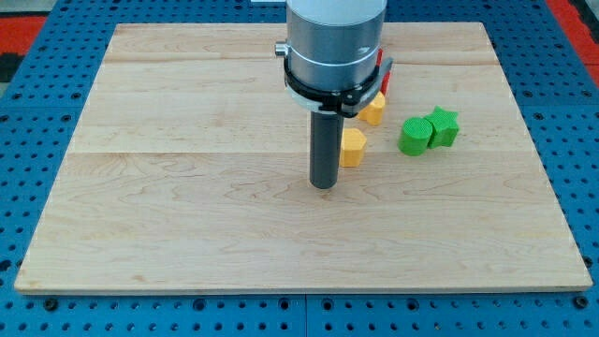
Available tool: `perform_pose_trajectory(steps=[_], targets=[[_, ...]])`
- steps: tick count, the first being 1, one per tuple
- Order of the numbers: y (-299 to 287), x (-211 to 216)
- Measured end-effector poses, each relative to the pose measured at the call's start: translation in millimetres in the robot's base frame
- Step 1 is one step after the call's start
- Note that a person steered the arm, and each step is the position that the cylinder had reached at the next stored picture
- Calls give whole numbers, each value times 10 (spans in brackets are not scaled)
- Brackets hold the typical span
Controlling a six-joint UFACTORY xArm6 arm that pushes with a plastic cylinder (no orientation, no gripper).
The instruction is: Slide the yellow hexagon closer to the yellow heart
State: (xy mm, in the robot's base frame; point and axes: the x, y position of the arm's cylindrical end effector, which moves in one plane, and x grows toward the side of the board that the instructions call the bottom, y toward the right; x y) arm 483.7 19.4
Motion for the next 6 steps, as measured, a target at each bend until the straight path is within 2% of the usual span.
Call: perform_pose_trajectory(steps=[2, 6], targets=[[-99, -255], [417, -522]])
